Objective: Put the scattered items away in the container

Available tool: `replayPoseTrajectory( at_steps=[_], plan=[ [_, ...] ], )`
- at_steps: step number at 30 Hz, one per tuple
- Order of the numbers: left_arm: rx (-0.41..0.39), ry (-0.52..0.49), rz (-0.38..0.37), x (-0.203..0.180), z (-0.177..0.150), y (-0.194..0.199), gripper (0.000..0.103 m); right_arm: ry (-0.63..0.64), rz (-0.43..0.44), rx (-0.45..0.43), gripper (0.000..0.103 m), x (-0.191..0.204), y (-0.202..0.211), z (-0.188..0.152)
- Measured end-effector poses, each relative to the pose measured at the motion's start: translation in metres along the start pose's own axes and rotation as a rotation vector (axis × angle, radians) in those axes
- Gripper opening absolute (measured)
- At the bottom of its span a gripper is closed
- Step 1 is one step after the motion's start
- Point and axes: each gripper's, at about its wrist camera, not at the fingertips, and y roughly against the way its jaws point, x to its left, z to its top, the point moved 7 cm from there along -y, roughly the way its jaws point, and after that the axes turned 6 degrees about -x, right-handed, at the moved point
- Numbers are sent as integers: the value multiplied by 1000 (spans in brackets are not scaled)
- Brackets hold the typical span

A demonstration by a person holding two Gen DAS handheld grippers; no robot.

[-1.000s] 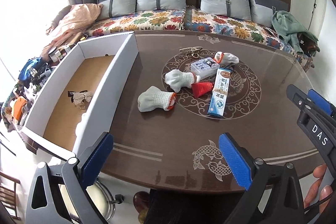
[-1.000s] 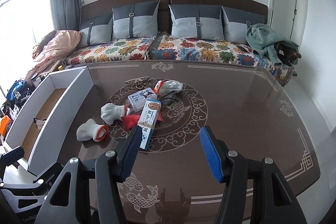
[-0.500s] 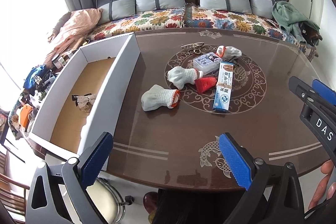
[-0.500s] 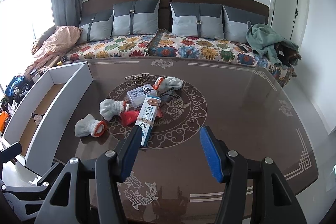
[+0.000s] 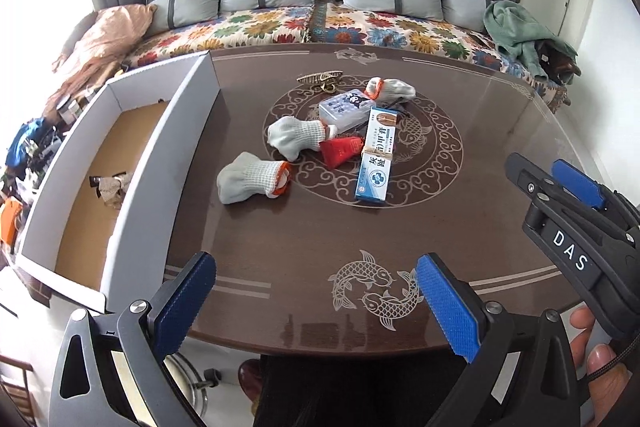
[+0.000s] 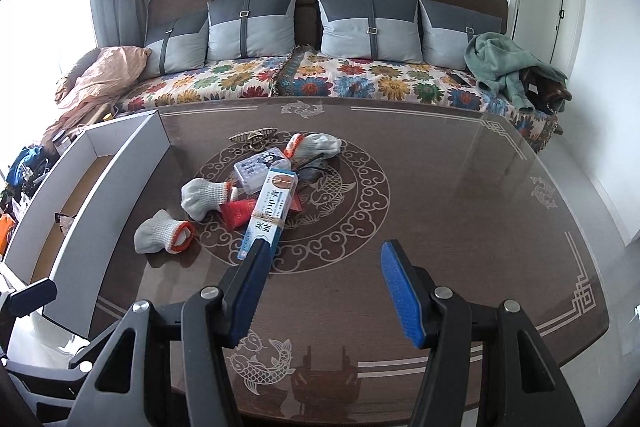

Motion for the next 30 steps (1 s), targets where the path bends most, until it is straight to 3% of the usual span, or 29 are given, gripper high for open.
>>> replayPoseTrajectory(
  at_steps=[30],
  plan=[
    [-54, -126, 80, -18, 7, 6, 102, -19, -11, 26, 59, -11, -7, -7]
  ],
)
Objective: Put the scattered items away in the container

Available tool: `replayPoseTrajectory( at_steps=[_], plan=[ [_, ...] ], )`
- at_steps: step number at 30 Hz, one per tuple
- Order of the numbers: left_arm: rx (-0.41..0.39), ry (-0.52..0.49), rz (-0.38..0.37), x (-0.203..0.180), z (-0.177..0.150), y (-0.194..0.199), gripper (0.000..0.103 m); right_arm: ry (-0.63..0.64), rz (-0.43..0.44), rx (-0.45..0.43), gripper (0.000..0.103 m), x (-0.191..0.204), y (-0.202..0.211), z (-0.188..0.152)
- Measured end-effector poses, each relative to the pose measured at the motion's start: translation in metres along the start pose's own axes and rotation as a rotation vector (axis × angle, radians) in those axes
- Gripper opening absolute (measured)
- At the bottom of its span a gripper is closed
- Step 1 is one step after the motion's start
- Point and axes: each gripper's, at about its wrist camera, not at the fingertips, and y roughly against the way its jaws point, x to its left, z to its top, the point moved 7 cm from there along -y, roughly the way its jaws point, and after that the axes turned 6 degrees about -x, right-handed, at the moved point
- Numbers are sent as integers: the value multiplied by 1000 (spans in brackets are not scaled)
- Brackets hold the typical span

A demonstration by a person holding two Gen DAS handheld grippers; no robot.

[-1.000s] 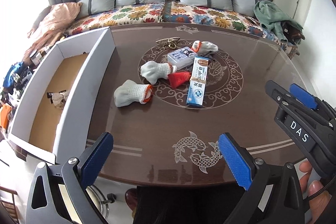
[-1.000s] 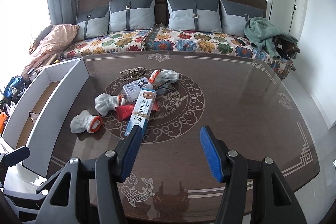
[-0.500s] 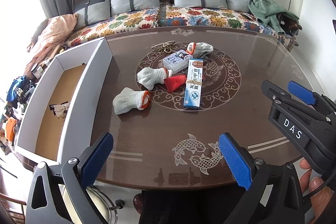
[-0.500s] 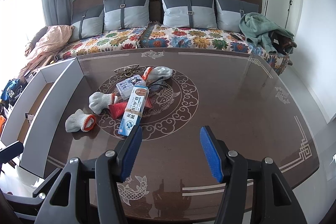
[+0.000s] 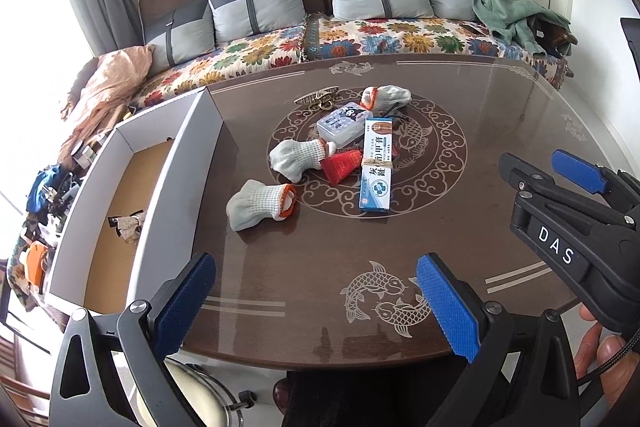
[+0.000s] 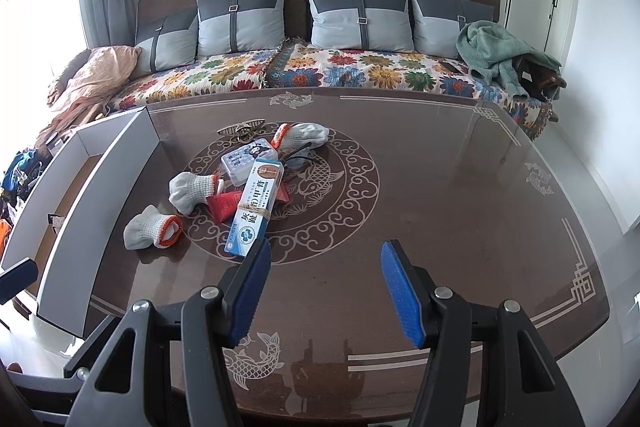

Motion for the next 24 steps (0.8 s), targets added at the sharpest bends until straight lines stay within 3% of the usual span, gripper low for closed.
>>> replayPoseTrajectory(
  at_steps=[24],
  plan=[
    [-16, -18, 34, 4, -2, -4, 102, 15, 20, 16, 59, 13, -5, -6]
  ],
)
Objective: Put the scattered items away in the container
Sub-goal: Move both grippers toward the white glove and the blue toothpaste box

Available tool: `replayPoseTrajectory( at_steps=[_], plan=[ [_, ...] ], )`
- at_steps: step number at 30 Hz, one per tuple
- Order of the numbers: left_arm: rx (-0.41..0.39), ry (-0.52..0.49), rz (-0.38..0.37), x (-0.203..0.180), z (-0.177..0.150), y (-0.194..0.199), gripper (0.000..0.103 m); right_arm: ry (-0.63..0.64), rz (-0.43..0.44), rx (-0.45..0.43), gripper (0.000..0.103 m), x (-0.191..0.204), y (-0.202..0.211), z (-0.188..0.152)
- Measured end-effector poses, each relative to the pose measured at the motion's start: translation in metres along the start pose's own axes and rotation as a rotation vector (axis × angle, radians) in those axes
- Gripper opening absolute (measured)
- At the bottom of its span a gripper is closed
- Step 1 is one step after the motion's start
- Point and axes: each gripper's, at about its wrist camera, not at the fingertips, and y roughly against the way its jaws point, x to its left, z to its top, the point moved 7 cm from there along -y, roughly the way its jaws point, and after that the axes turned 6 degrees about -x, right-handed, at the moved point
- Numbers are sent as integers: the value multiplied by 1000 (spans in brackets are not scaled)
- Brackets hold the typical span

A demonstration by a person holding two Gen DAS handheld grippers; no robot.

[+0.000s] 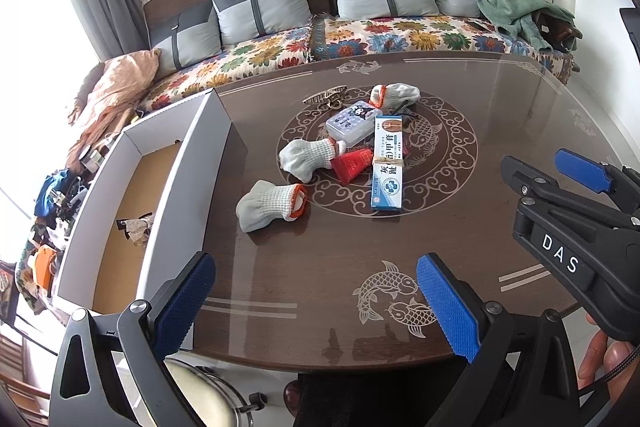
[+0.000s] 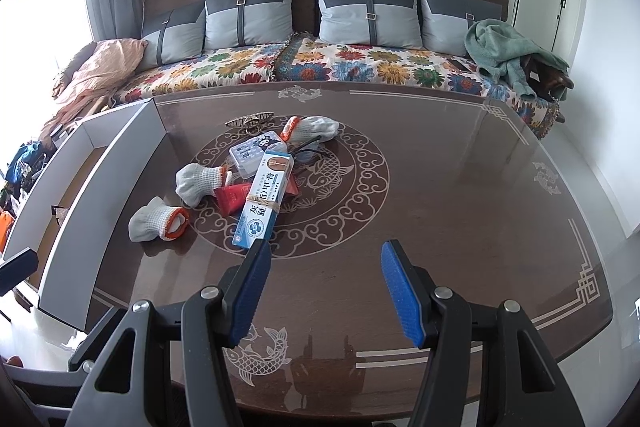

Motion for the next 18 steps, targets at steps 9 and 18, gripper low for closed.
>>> replayPoseTrajectory(
  at_steps=[9, 18],
  plan=[
    [-22, -3, 0, 5, 2, -1, 103, 1, 9, 4, 59, 4, -3, -1],
    [25, 30, -47, 8, -5, -8, 103, 5, 12, 12, 59, 5, -4, -3]
  ],
)
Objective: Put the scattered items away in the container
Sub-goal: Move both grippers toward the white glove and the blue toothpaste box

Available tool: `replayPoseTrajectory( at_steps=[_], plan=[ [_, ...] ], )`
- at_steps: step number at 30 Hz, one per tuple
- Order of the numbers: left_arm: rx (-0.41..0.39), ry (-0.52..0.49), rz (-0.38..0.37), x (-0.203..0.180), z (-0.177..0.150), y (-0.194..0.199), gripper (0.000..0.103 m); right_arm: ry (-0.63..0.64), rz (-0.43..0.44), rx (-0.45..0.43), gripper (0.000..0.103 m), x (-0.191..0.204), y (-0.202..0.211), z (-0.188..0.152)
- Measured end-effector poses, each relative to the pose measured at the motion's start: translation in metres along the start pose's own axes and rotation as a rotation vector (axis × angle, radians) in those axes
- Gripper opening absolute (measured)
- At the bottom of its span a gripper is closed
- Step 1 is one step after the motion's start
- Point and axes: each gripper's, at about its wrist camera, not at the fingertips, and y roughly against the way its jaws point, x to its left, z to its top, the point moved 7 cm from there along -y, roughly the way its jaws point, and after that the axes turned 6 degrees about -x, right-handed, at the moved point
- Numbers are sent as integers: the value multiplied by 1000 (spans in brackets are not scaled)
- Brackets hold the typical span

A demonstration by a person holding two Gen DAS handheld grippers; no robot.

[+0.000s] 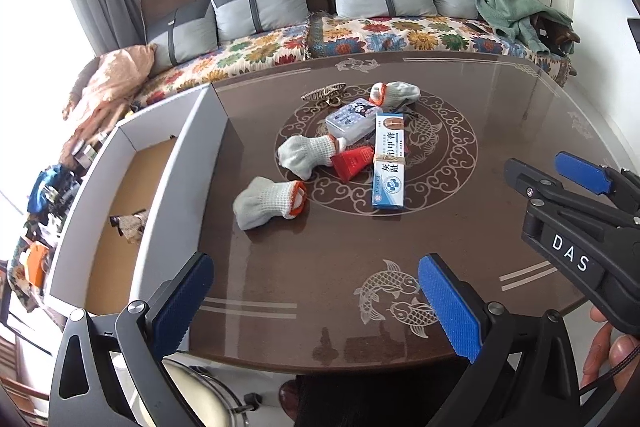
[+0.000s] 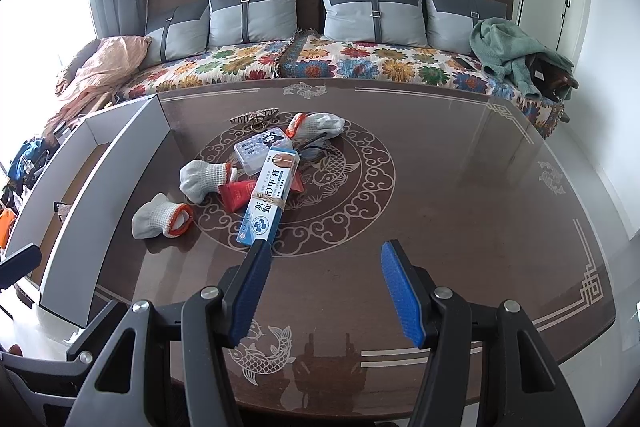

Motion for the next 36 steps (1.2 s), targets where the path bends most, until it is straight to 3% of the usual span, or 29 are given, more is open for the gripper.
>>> replayPoseTrajectory(
  at_steps=[16, 19, 27, 32, 36],
  plan=[
    [2, 13, -52, -3, -6, -6, 103, 16, 6, 18, 59, 5, -6, -8],
    [24, 16, -90, -5, -9, -12, 103, 25, 12, 24, 59, 8, -8, -10],
    [83, 65, 3, 13, -18, -31, 103, 15, 46, 47, 59, 10, -22, -16],
    [88, 153, 8, 38, -30, -46, 103, -57, 131, 113, 59, 9, -48, -32],
    [112, 195, 21, 51, -36, -58, 103, -54, 146, 141, 59, 18, -63, -39]
  ],
)
